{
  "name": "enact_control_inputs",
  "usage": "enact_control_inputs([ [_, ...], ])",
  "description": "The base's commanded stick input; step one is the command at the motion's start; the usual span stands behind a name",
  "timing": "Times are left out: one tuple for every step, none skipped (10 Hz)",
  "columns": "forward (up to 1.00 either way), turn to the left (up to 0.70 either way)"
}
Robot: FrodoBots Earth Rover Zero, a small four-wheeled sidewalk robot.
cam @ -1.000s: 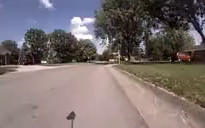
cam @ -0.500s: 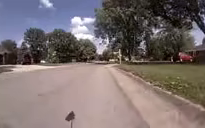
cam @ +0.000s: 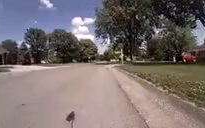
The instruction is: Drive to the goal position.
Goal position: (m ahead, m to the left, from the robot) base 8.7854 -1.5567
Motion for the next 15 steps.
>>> enact_control_inputs([
  [1.00, 0.00],
  [1.00, 0.00],
  [1.00, 0.00],
  [1.00, 0.00],
  [1.00, 0.00],
  [1.00, 0.00],
  [1.00, 0.00],
  [1.00, 0.00],
  [1.00, 0.00],
  [1.00, 0.00],
  [1.00, -0.04],
  [1.00, -0.11],
  [1.00, -0.12],
  [1.00, -0.13],
  [1.00, -0.13],
])
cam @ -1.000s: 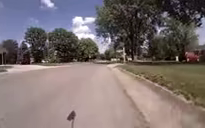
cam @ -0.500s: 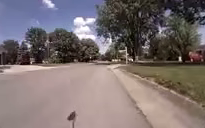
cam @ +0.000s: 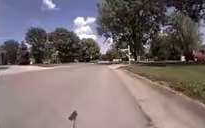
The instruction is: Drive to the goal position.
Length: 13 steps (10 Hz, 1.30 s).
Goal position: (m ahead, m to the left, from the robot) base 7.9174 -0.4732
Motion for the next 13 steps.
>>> enact_control_inputs([
  [1.00, -0.12],
  [1.00, -0.08],
  [1.00, -0.07],
  [1.00, -0.07],
  [1.00, -0.07],
  [1.00, -0.08],
  [1.00, -0.08],
  [1.00, -0.08],
  [1.00, -0.07],
  [1.00, -0.07],
  [1.00, -0.07],
  [1.00, -0.02],
  [1.00, 0.03],
])
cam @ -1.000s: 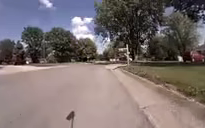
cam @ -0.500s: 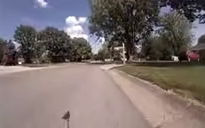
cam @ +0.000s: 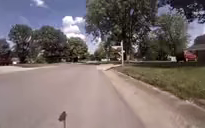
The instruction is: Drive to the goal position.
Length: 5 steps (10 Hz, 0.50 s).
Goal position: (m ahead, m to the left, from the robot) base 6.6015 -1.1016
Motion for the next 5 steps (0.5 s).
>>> enact_control_inputs([
  [1.00, 0.07],
  [1.00, 0.14],
  [1.00, 0.02],
  [1.00, 0.00],
  [1.00, 0.00],
])
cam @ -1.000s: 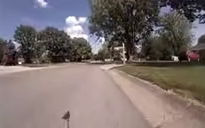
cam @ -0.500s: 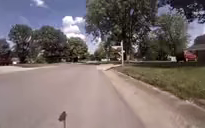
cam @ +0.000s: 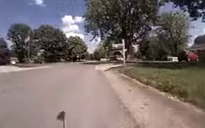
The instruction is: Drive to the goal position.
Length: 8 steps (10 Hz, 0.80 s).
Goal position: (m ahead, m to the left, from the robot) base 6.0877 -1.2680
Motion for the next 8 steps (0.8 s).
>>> enact_control_inputs([
  [1.00, 0.00],
  [1.00, 0.00],
  [1.00, 0.00],
  [1.00, 0.00],
  [1.00, 0.02],
  [1.00, 0.05],
  [1.00, 0.24],
  [1.00, 0.13],
])
